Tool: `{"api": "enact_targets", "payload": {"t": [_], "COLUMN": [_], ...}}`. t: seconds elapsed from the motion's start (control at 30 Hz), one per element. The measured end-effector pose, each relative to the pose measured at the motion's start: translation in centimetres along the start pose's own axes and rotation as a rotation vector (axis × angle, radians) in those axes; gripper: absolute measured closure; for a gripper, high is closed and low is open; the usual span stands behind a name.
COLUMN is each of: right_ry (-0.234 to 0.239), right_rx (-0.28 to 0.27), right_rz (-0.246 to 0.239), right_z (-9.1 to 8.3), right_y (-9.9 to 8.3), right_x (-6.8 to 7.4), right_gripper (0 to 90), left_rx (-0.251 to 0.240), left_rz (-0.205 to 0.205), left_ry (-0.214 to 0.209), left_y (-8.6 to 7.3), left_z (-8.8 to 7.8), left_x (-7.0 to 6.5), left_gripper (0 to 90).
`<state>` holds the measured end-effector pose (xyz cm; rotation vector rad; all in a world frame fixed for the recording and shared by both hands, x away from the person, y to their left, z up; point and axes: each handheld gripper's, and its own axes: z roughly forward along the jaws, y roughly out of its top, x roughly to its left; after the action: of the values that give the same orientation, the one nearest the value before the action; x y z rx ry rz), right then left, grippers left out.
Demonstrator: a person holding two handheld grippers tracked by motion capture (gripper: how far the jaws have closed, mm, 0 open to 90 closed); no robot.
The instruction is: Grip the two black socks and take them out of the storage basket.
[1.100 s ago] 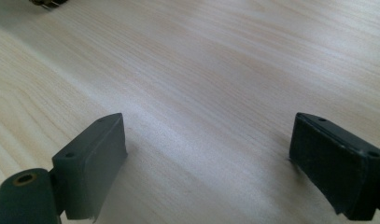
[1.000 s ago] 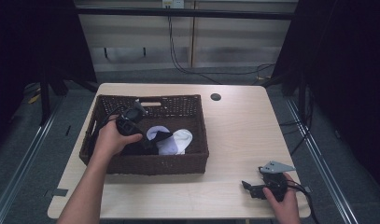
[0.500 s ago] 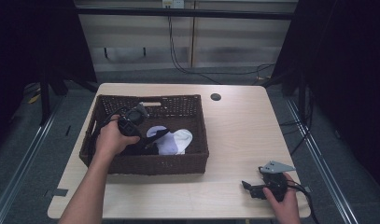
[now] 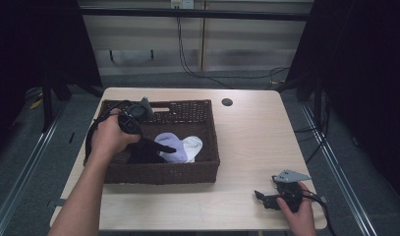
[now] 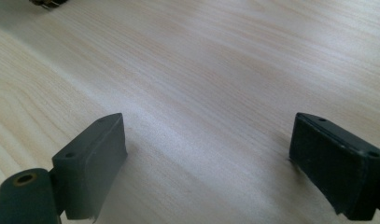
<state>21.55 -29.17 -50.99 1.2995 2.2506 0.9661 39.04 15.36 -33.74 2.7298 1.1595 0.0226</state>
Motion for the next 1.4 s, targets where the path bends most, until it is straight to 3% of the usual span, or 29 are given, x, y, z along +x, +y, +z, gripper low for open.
{"api": "enact_targets", "payload": {"t": [0.4, 0.77, 0.8, 0.87, 1.4], "right_ry": [0.001, 0.001, 0.001, 0.001, 0.001], "right_rx": [-0.002, 0.0, 0.0, 0.0, -0.001], "right_rz": [-0.002, -0.003, -0.003, -0.003, -0.003], "right_z": [0.0, 0.0, 0.0, 0.0, 0.0], "right_y": [0.0, 0.0, 0.0, 0.0, 0.0], "right_x": [0.0, 0.0, 0.0, 0.0, 0.0], "right_gripper": [10.3, 10.2, 10.2, 10.3, 10.2], "left_rx": [-0.002, -0.026, -0.032, -0.04, -0.075], "left_rz": [0.024, 0.095, 0.115, 0.119, 0.28], "left_ry": [0.007, -0.015, -0.029, -0.031, -0.078], "left_y": [0.5, 1.1, 1.0, 0.9, -0.3], "left_z": [-4.5, -9.3, -9.9, -10.2, -12.3], "left_x": [-0.7, -2.8, -3.2, -3.4, -8.5], "left_gripper": [86.0, 86.0, 86.0, 86.0, 86.0]}}
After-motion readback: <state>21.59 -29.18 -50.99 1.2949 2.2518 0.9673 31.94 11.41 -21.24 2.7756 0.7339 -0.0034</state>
